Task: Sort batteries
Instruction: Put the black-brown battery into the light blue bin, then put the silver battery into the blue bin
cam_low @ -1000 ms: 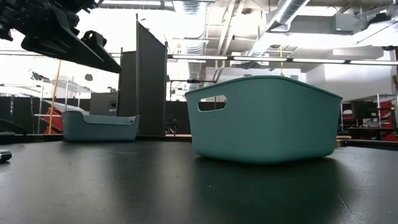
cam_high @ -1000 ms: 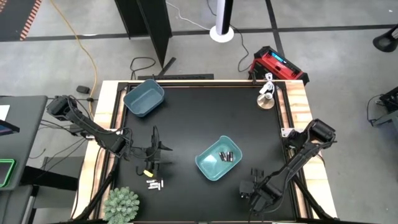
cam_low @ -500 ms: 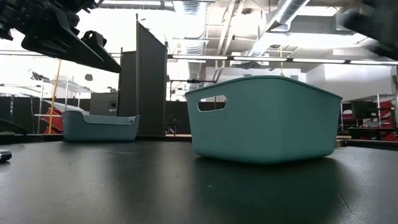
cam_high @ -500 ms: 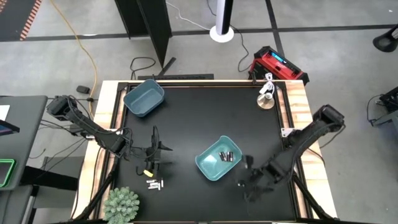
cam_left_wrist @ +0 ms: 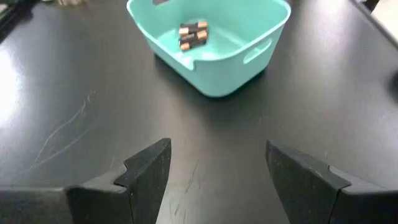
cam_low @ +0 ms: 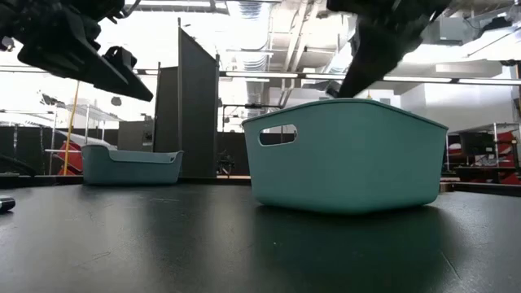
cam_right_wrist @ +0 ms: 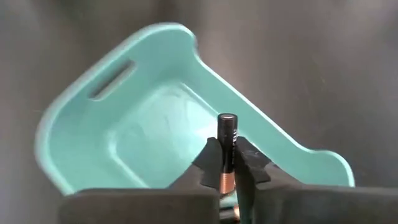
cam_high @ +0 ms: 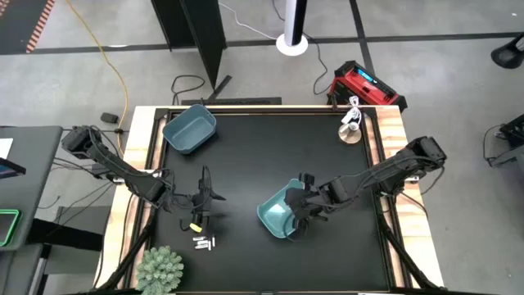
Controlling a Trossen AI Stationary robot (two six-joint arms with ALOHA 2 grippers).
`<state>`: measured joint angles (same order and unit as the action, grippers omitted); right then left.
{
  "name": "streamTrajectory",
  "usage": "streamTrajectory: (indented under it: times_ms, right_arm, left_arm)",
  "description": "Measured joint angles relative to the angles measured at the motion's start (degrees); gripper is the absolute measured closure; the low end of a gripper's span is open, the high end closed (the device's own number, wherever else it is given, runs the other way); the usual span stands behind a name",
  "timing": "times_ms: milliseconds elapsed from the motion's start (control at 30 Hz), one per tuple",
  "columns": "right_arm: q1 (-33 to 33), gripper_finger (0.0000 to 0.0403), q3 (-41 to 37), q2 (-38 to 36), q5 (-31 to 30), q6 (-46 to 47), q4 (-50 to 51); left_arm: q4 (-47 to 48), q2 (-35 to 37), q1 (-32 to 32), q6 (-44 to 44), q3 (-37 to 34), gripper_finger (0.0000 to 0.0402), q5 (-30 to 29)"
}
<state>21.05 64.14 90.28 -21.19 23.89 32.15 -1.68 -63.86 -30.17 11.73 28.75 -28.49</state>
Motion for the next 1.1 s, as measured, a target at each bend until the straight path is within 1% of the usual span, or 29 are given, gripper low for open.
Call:
streamTrajectory:
  times_ms: [67, 133, 267, 333, 400, 467, 567, 700, 767, 867, 967, 1100]
  right_arm:
    - [-0.97, 0.0335, 0.0, 1.01, 0.02, -0.01, 0.96]
    - [-1.62, 0.0297, 0.0, 1.93, 0.02, 0.01, 1.09]
    - [-2.3, 0.0219, 0.0, 2.84, -0.01, -0.22, 1.37]
    - [-2.61, 0.019, -0.02, 2.86, -0.55, -0.43, 1.28]
    - [-2.88, 0.0172, -0.02, 2.51, -1.69, -1.04, 0.84]
    - [-2.76, 0.0164, -0.02, 1.92, -3.18, -2.54, 0.0]
    - [-2.75, 0.0164, -0.02, 0.83, -5.76, -5.63, -2.3]
    - [-2.74, 0.0174, -0.02, 0.49, -8.31, -9.27, -5.77]
    - [-2.99, 0.0179, -0.02, 0.39, -9.1, -10.96, -7.56]
    - [-3.53, 0.0185, -0.02, 0.39, -9.39, -11.93, -9.22]
    - [-3.67, 0.019, -0.02, 0.39, -9.45, -11.95, -9.91]
    - [-3.64, 0.0195, -0.02, 0.39, -10.23, -11.95, -11.05]
  left_arm:
    - [1.79, 0.0, 0.0, 0.75, 0.16, 0.0143, 0.02]
    - [6.67, 0.0, 0.01, 2.13, 1.62, 0.0143, -0.31]
    - [16.77, 0.0, 0.0, 5.11, 6.41, 0.0143, -4.62]
    - [20.64, 0.0, 0.02, 5.94, 9.0, 0.0143, -4.8]
    - [23.09, 0.02, 0.02, 6.53, 10.84, 0.0143, -3.24]
    - [24.63, 0.02, 0.02, 7.47, 11.75, 0.0143, 0.49]
    - [24.89, -0.04, -0.48, 9.42, 11.47, 0.0143, 5.64]
    - [24.32, -3.04, -3.88, 9.88, 11.32, 0.0143, 7.68]
    - [22.59, -5.4, -5.6, 9.13, 11.34, 0.0143, 7.91]
    - [21.59, -10.51, -6.84, 9.93, 12.75, 0.0143, 10.94]
    - [23.48, -16.05, -7.48, 12.38, 16.03, 0.0143, 13.68]
    - [28.01, -21.86, -8.43, 14.08, 21.05, 0.0143, 14.99]
